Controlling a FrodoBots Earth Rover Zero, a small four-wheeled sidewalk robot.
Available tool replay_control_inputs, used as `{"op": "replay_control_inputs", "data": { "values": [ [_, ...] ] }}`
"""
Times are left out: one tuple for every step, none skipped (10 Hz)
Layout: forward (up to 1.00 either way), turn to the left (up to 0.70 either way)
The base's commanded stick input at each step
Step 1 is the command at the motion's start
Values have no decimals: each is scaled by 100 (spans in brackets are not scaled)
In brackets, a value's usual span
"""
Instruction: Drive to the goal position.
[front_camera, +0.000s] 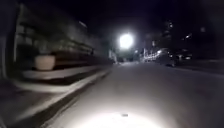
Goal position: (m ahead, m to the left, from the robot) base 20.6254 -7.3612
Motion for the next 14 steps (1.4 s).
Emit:
{"op": "replay_control_inputs", "data": {
  "values": [
    [100, -18],
    [100, -3],
    [100, 0],
    [100, 0],
    [100, 0],
    [100, 0],
    [100, 0],
    [100, 0],
    [100, 0],
    [100, 0],
    [100, 0],
    [100, 0],
    [100, 0],
    [100, 0]
  ]
}}
